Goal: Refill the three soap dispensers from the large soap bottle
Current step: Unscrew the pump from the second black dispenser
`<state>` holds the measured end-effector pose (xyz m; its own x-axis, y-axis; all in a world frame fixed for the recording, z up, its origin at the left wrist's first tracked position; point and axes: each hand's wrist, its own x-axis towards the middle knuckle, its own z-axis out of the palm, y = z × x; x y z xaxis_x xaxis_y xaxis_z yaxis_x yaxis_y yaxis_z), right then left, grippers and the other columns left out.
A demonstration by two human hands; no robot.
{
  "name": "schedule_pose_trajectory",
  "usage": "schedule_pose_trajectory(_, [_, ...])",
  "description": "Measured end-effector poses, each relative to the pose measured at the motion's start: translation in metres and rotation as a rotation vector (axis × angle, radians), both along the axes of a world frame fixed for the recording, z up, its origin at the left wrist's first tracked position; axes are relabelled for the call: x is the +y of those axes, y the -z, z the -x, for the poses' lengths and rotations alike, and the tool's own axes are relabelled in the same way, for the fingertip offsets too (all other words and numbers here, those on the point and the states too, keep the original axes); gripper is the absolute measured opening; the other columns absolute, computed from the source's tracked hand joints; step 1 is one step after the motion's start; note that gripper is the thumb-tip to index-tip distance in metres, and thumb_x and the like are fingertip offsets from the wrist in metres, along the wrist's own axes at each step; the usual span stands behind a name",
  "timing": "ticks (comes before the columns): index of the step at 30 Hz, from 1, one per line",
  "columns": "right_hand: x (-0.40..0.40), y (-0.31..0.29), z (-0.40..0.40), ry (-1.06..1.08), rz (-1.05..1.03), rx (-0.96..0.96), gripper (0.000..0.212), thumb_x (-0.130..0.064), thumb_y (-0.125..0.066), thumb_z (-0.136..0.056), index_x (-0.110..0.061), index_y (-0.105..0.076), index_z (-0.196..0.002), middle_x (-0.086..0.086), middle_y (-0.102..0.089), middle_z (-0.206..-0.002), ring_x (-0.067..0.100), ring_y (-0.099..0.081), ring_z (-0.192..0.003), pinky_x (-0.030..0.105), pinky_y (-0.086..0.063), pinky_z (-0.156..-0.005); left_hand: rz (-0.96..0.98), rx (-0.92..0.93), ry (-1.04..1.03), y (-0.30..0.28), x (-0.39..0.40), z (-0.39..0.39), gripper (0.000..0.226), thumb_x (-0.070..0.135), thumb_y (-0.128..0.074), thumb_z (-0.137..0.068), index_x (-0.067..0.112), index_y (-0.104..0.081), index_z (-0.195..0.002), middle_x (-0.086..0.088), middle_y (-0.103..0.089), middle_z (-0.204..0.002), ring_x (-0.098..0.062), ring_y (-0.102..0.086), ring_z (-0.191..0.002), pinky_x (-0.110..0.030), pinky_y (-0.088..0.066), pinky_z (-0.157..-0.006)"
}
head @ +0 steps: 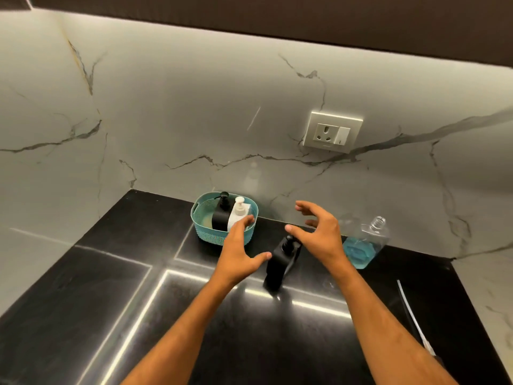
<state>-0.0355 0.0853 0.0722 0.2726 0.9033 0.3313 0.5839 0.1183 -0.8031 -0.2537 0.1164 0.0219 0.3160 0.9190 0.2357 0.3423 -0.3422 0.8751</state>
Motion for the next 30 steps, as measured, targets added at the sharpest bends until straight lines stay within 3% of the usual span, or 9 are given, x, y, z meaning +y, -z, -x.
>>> schedule_pose_trajectory(3, [-0.017,0.026,-0.022,0.031,0.062,0.119,0.060,-0.006,-0.087,-0.074,-0.019,-0.067,-0.130,-0.006,-0.072,-0.120,0.008,-0.066,-0.114,0.029,-0.056,-0.091,0.093,0.079,-0.002,0.021,-0.012,-0.024,0.100,0.030,-0.096,-0.069,0.012,-0.044,-0.152,-0.001,-0.051,-0.148,-0.016,-0.049,-0.138,-0.020,-0.033,-0.114])
schedule_pose_trajectory(8, [-0.025,0.063,-0.044,0.081,0.198,0.193,0.070,0.015,-0.070,-0.071,-0.019,-0.064,-0.131,-0.005,-0.070,-0.120,0.017,-0.064,-0.119,0.030,-0.056,-0.091,0.207,0.150,-0.044,0.043,-0.022,-0.057,0.105,0.033,-0.096,-0.070,0.008,-0.040,-0.154,-0.005,-0.048,-0.152,-0.020,-0.045,-0.142,-0.020,-0.029,-0.112])
schedule_pose_trajectory(13, [-0.020,0.085,-0.037,-0.021,0.351,0.093,0.079,0.009,-0.073,-0.071,-0.019,-0.056,-0.143,-0.001,-0.059,-0.140,0.015,-0.054,-0.129,0.029,-0.048,-0.101,0.249,0.219,-0.066,0.052,-0.022,-0.080,0.104,0.042,-0.095,-0.068,0.008,-0.042,-0.151,-0.006,-0.051,-0.146,-0.022,-0.050,-0.136,-0.029,-0.038,-0.112])
schedule_pose_trajectory(17, [-0.014,0.098,-0.027,-0.080,0.361,0.005,0.078,0.005,-0.073,-0.072,-0.017,-0.054,-0.144,0.002,-0.057,-0.143,0.017,-0.051,-0.134,0.039,-0.041,-0.116,0.247,0.223,-0.080,0.056,-0.020,-0.086,0.074,0.038,-0.090,-0.075,0.016,-0.054,-0.136,-0.002,-0.060,-0.131,-0.021,-0.058,-0.123,-0.032,-0.045,-0.102])
schedule_pose_trajectory(20, [-0.011,0.102,-0.025,-0.073,0.337,-0.006,0.070,0.006,-0.071,-0.076,-0.017,-0.057,-0.140,0.001,-0.058,-0.134,0.015,-0.054,-0.127,0.039,-0.043,-0.114,0.242,0.214,-0.081,0.055,-0.020,-0.085,0.060,0.031,-0.087,-0.080,0.020,-0.057,-0.131,0.001,-0.062,-0.125,-0.019,-0.061,-0.118,-0.033,-0.048,-0.100])
schedule_pose_trajectory(26, [-0.017,0.094,-0.025,-0.027,0.276,0.026,0.062,0.010,-0.065,-0.072,-0.020,-0.068,-0.126,-0.005,-0.065,-0.118,0.012,-0.062,-0.116,0.035,-0.052,-0.104,0.223,0.217,-0.069,0.051,-0.019,-0.073,0.056,0.033,-0.086,-0.078,0.023,-0.060,-0.127,0.004,-0.067,-0.119,-0.016,-0.064,-0.110,-0.033,-0.051,-0.095])
schedule_pose_trajectory(30, [-0.033,0.066,-0.013,0.021,0.120,0.099,0.055,-0.009,-0.071,-0.067,-0.021,-0.071,-0.120,-0.007,-0.069,-0.112,0.003,-0.066,-0.106,0.029,-0.057,-0.094,0.151,0.215,-0.070,0.040,-0.022,-0.065,0.059,0.032,-0.088,-0.075,0.022,-0.062,-0.127,0.005,-0.070,-0.117,-0.012,-0.066,-0.107,-0.032,-0.053,-0.095])
